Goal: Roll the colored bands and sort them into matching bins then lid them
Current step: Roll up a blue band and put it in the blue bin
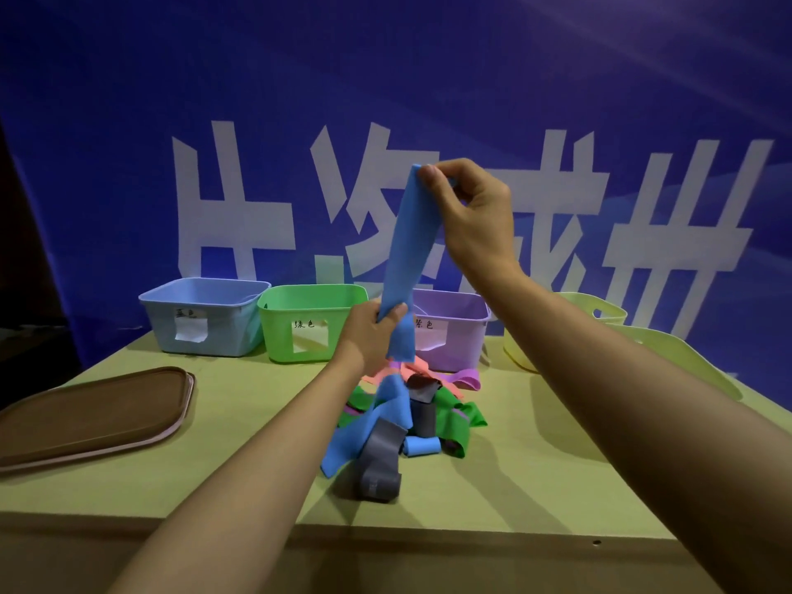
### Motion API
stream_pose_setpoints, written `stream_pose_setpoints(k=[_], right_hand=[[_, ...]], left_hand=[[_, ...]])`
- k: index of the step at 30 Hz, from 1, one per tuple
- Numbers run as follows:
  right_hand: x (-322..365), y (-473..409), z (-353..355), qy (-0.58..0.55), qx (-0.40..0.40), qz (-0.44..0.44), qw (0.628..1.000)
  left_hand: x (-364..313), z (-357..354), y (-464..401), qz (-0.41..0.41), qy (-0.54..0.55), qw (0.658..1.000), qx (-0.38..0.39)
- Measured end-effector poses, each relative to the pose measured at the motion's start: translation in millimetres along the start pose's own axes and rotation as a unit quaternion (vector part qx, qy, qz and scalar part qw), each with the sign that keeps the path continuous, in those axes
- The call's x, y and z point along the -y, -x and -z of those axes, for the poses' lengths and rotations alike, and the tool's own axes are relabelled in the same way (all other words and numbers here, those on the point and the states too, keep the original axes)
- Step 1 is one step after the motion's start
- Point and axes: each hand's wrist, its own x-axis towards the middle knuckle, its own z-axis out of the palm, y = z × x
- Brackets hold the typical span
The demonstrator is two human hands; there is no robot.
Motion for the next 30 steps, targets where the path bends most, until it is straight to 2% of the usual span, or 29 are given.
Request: stream_pose_setpoints(k=[5, 7, 13, 16, 18, 27, 30], right_hand=[[1.7, -4.6, 3.1, -0.01, 0.005, 0.002, 1.0], [-1.1, -5.9, 5.0, -0.01, 0.004, -0.009, 1.0], [-12.1, -8.2, 11.0, -0.008, -0.008, -0.04, 0.999], [-22.4, -4.8, 11.9, 0.004, 0.014, -0.07, 0.997], [-33.3, 1.4, 12.5, 0.006, 0.034, -0.1, 0.994], [-108.2, 64.0, 5.1, 0.001, 0.087, -0.242, 0.966], [-132.0, 79.7, 1.0, -0.006, 0.094, -0.26, 0.961]], left_hand=[[-13.8, 0.6, -22.9, -0.012, 0.052, 0.997, -0.059], [-15.5, 0.4, -30.3, -0.005, 0.055, 0.997, -0.055], [5.1, 2.1, -3.8, 0.039, 0.009, 0.993, 0.109], [8.6, -0.1, 27.1, 0.06, 0.009, 0.975, 0.213], [13.8, -3.3, 41.4, 0.094, 0.014, 0.962, 0.256], [63.4, -26.1, 71.2, 0.17, -0.08, 0.938, 0.291], [74.6, -30.4, 67.1, 0.151, -0.144, 0.937, 0.279]])
